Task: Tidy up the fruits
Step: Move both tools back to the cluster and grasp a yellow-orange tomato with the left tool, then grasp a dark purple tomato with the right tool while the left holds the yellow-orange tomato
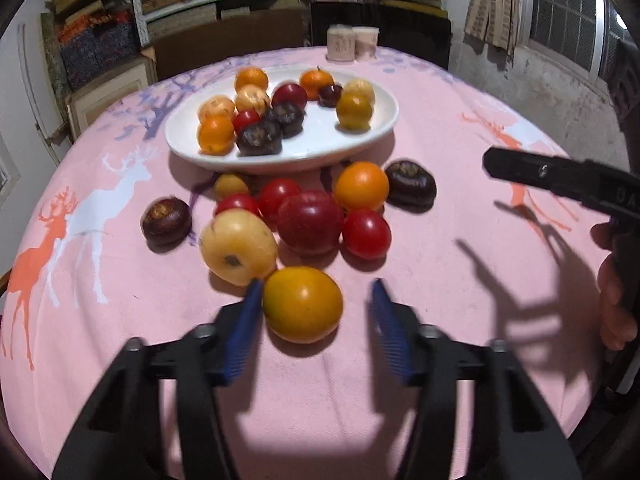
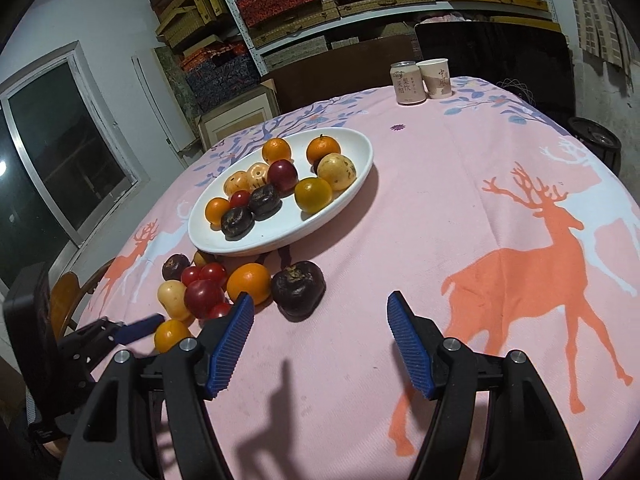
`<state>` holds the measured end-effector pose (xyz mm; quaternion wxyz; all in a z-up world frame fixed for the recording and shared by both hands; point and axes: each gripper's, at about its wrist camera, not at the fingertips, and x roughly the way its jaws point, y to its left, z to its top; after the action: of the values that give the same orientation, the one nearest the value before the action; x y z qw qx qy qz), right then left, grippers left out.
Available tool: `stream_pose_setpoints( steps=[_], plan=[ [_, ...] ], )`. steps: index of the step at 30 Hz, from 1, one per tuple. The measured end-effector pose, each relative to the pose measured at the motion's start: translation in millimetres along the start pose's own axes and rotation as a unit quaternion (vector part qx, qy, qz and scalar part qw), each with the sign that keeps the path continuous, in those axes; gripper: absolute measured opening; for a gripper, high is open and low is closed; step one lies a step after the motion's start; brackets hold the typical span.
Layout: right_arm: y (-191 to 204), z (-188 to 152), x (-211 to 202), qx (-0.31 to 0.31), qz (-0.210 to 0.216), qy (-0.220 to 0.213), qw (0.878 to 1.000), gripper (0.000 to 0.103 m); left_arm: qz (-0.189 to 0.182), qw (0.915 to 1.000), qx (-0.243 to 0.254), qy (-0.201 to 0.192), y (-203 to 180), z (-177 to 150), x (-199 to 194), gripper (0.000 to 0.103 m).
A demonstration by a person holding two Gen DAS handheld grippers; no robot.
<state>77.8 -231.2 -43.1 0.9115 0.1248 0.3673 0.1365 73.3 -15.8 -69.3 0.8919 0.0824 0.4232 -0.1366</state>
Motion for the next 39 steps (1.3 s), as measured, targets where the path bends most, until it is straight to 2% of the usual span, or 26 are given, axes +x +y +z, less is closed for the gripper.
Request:
stream_pose_setpoints(
  steps=[2, 5, 9, 12, 17, 22, 25, 29, 32, 33, 39],
  plan=[
    [-3.4, -2.4, 1.3, 0.003, -0.003, 0.004, 1.000, 0.070, -0.016, 0.9997, -0.018, -0.009, 7.0, -0.2, -3.3, 0.038],
    [-3.2, -4.5, 5.2, 0.001, -0.006, 0.016, 1.000, 0.070, -0.037, 0.9980, -0.044, -0.026, 16.5, -2.2, -8.9, 0.038],
    [10.5, -2.1, 9.8, -0.034, -0.029, 0.024, 0.999, 0.068, -0.056, 0.9948, -0.062, -0.057, 22.1, -4.7, -19.8, 0.038],
    [26.6, 2.0, 18.7, -0.081, -0.052, 0.035, 0.995, 0.064, -0.063, 0.9938, -0.070, -0.059, 24.7, -4.3, -20.5, 0.038],
    [40.6, 5.5, 33.0, -0.118, -0.047, 0.059, 0.990, 0.058, -0.071, 0.9930, -0.073, -0.061, 26.9, -4.8, -20.9, 0.038],
    [43.7, 10.0, 49.5, -0.128, -0.058, 0.081, 0.987, 0.056, -0.076, 0.9925, -0.075, -0.059, 27.7, -4.9, -20.0, 0.038],
    [43.3, 13.8, 61.8, -0.131, -0.066, 0.094, 0.985, 0.050, -0.077, 0.9925, -0.076, -0.057, 27.9, -5.0, -19.2, 0.038],
    [47.0, 16.7, 76.3, -0.131, -0.060, 0.111, 0.983, 0.050, -0.078, 0.9924, -0.077, -0.055, 28.1, -4.9, -18.3, 0.038],
    [49.9, 17.3, 82.8, -0.136, -0.064, 0.108, 0.983, 0.049, -0.078, 0.9925, -0.077, -0.053, 28.1, -4.6, -18.0, 0.038],
    [49.1, 17.7, 82.5, -0.133, -0.059, 0.104, 0.984, 0.043, -0.078, 0.9925, -0.077, -0.053, 28.2, -4.9, -17.5, 0.038],
    [40.1, 17.3, 68.6, -0.104, -0.042, 0.088, 0.990, 0.042, -0.077, 0.9926, -0.079, -0.051, 28.3, -4.8, -16.4, 0.038]
  ],
)
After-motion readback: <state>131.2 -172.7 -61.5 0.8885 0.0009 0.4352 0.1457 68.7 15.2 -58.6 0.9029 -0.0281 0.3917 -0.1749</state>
